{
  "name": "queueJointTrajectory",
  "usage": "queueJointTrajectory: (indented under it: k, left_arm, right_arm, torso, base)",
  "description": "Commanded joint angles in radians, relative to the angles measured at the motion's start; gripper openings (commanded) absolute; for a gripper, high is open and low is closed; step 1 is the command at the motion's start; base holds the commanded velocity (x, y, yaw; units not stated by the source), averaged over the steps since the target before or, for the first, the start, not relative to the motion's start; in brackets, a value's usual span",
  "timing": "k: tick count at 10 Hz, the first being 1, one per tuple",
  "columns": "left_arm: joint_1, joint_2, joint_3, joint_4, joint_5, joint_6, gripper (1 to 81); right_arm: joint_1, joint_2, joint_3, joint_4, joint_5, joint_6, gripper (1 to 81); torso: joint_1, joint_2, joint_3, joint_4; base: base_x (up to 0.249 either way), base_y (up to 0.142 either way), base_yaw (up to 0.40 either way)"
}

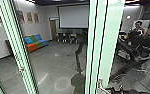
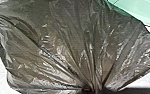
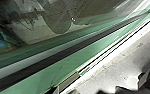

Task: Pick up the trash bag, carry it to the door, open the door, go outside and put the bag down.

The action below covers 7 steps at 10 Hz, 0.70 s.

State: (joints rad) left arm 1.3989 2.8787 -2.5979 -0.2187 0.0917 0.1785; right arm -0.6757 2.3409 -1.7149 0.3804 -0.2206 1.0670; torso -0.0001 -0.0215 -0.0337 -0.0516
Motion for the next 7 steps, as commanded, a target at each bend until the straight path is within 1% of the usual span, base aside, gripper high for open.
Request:
queueJointTrajectory:
  k: [1, 2, 3, 4, 6, 7]
  left_arm:
    - [-0.064, -0.004, -0.015, -0.008, 0.057, 0.001, 1.0]
    - [-0.064, -0.004, -0.021, -0.008, 0.057, 0.001, 1.0]
    - [-0.064, -0.004, -0.022, -0.008, 0.057, 0.001, 1.0]
    - [-0.064, -0.005, -0.022, -0.008, 0.059, 0.001, 1.0]
    - [-0.064, -0.008, -0.022, -0.008, 0.059, 0.001, 1.0]
    - [-0.064, -0.008, -0.022, -0.008, 0.06, 0.001, 1.0]
  right_arm:
    - [0.061, 0.031, 0.028, -0.009, -0.112, 0.014, 81.1]
    - [0.054, 0.028, 0.034, -0.009, -0.1, 0.014, 81.1]
    - [0.035, 0.034, 0.037, -0.023, -0.074, 0.014, 81.1]
    - [0.023, 0.045, 0.042, -0.069, -0.025, 0.013, 81.1]
    - [0.001, 0.063, 0.038, -0.132, -0.009, 0.013, 81.1]
    - [-0.002, 0.068, 0.034, -0.149, 0.003, 0.014, 81.1]
  torso:
    - [0.0, 0.0, 0.0, 0.0]
    - [0.0, 0.0, 0.0, 0.0]
    - [0.0, 0.0, 0.0, 0.0]
    - [0.0, 0.0, 0.0, 0.0]
    - [0.0, 0.0, 0.0, 0.0]
    - [0.0, 0.0, 0.0, 0.0]
  base:
    - [0.0, 0.0, 0.0]
    - [0.0, 0.0, 0.0]
    - [0.0, 0.0, 0.0]
    - [0.0, 0.0, 0.0]
    - [0.0, 0.0, 0.0]
    - [0.0, 0.0, 0.0]
